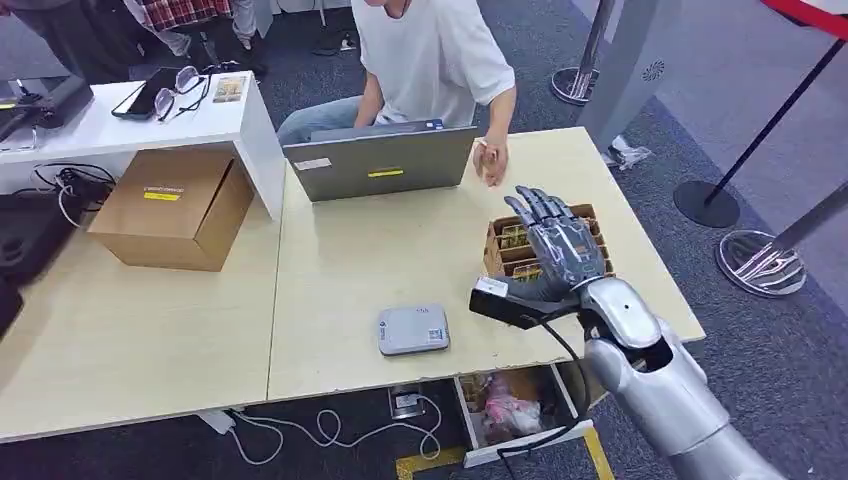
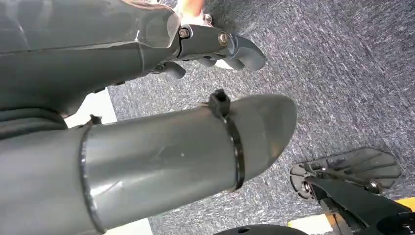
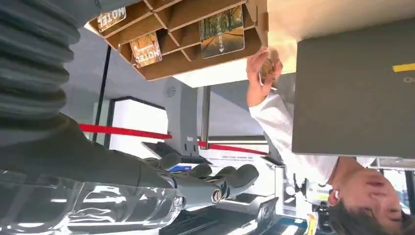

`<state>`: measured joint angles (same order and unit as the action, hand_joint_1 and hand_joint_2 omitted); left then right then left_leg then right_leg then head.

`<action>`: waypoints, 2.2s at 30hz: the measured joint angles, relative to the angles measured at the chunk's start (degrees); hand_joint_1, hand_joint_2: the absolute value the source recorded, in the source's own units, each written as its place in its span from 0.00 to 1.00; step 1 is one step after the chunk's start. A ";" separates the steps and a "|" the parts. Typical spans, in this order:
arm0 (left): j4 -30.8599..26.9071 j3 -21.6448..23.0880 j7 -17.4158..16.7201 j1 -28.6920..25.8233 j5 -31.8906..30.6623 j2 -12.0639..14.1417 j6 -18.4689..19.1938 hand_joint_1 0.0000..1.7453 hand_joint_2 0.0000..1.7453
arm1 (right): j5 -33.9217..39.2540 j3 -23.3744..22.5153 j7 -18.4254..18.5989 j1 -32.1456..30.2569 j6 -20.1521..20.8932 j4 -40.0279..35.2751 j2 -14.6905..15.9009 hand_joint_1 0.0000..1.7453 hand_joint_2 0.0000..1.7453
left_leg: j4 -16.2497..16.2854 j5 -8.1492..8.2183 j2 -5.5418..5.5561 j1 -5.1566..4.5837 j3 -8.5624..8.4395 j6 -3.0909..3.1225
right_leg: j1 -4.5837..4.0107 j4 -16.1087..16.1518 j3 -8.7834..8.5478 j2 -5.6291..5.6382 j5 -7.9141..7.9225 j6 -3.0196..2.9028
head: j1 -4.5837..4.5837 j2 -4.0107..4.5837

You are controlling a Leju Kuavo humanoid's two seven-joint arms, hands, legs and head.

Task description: Pass the card to the sensor for recognition and then transmit it.

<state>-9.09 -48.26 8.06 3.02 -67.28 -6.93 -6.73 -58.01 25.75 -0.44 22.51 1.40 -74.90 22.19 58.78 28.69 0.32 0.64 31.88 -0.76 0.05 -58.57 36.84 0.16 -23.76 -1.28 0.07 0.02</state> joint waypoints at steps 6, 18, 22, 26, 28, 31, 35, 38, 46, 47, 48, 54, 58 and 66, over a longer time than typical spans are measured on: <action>0.00 -0.13 0.00 0.00 0.28 0.00 0.02 0.00 0.00 | 0.42 1.29 -0.33 0.91 1.05 1.12 0.63 0.00 1.00 | 0.00 0.01 -0.01 0.00 0.03 0.00 | 0.00 0.00 0.00 0.01 -0.01 0.01 | 0.00 0.00; 0.00 -0.57 0.50 -0.06 0.83 0.04 -0.02 0.00 0.00 | 7.07 7.48 -3.85 9.24 8.55 6.71 4.16 0.00 1.00 | 0.01 0.00 0.00 -0.02 0.01 0.01 | 0.02 0.01 0.00 0.00 0.02 0.03 | -0.02 0.00; 0.00 -0.87 0.61 -0.18 0.92 0.09 -0.02 0.00 0.00 | 12.23 12.43 -4.11 13.71 11.67 9.16 7.64 0.00 1.00 | 0.01 -0.02 0.02 -0.02 0.02 0.03 | 0.03 0.01 0.00 -0.02 0.02 0.03 | 0.02 0.00; 0.00 -1.40 0.59 -0.22 1.23 0.11 -0.02 0.00 0.00 | 15.76 16.62 -4.28 17.32 15.59 9.77 11.06 0.00 1.00 | 0.02 -0.01 0.04 -0.04 0.04 0.04 | 0.06 0.01 0.00 -0.04 0.02 0.04 | 0.00 0.00; 0.02 -1.64 0.59 -0.27 1.57 0.15 -0.02 0.00 0.00 | 16.66 18.17 -4.79 19.26 17.20 10.01 12.29 0.00 1.00 | 0.02 -0.01 0.03 -0.04 0.06 0.04 | 0.07 0.01 0.02 -0.02 0.02 0.04 | 0.00 0.00; 0.00 -2.08 0.79 -0.26 2.19 0.26 -0.26 0.00 0.00 | 18.63 20.83 -5.77 22.39 19.41 10.56 13.25 0.00 1.00 | 0.02 -0.01 -0.02 -0.04 0.04 0.04 | 0.07 0.01 0.04 0.02 0.02 0.04 | 0.00 0.00; 0.02 -3.06 1.14 -0.27 3.28 -0.28 -2.88 0.00 0.00 | 21.18 24.61 -7.43 26.30 22.14 11.82 14.14 0.00 1.00 | 0.02 -0.02 0.04 -0.05 0.05 0.04 | 0.07 0.01 0.04 -0.02 0.03 0.05 | 0.00 0.00; 0.02 -3.52 1.53 -0.26 3.56 -0.65 -3.10 0.00 0.00 | 22.77 27.21 -8.17 29.27 23.60 12.85 14.79 0.00 1.00 | 0.02 -0.02 0.03 -0.05 0.05 0.05 | 0.07 0.00 0.03 -0.02 0.03 0.06 | -0.02 0.00; 0.02 -4.35 1.64 -0.26 3.61 -0.96 -3.32 0.00 0.00 | 28.44 34.30 -9.42 36.36 26.21 14.03 17.70 0.00 1.00 | 0.03 -0.02 0.03 -0.06 0.05 0.05 | 0.08 0.01 0.04 -0.02 0.03 0.06 | 0.00 0.00; 0.02 -4.37 1.62 -0.25 3.59 -0.98 -3.34 0.00 0.00 | 28.55 34.73 -9.44 36.60 26.27 14.12 17.86 0.00 1.00 | 0.03 -0.02 0.03 -0.06 0.05 0.05 | 0.08 0.01 0.04 -0.02 0.03 0.06 | 0.00 0.00; 0.02 -4.37 1.64 -0.25 3.58 -1.03 -3.34 0.00 0.00 | 28.59 35.19 -9.44 36.82 26.29 14.16 18.05 0.00 1.00 | 0.03 -0.01 0.03 -0.06 0.05 0.05 | 0.08 0.01 0.04 -0.02 0.03 0.06 | 0.00 0.00; 0.02 -4.46 1.64 -0.25 3.56 -1.11 -3.34 0.00 0.00 | 29.07 37.09 -9.40 37.58 26.25 14.40 18.60 0.00 1.00 | 0.03 -0.01 0.03 -0.06 0.05 0.05 | 0.08 0.01 0.04 -0.01 0.03 0.07 | 0.00 0.00; 0.02 -4.50 1.64 -0.25 3.50 -1.14 -3.41 0.00 0.00 | 30.49 38.89 -9.27 38.26 26.32 14.38 19.23 0.00 1.00 | 0.03 -0.02 0.03 -0.06 0.04 0.05 | 0.08 0.01 0.04 -0.02 0.03 0.07 | 0.00 0.00; 0.02 -4.76 1.53 -0.27 3.12 -0.66 -0.43 0.00 0.00 | 34.41 41.88 -5.66 38.21 22.97 14.27 20.28 0.00 1.00 | 0.03 -0.01 0.02 -0.06 0.05 0.05 | 0.08 0.01 0.04 -0.01 0.03 0.06 | 0.00 0.00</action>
<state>-9.07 -53.03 9.60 2.75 -64.15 -7.58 -7.17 -23.60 67.63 -6.09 60.72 24.36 -60.63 42.47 58.81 28.68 0.34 0.58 31.93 -0.71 0.13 -58.56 36.88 0.15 -23.73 -1.21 0.07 0.02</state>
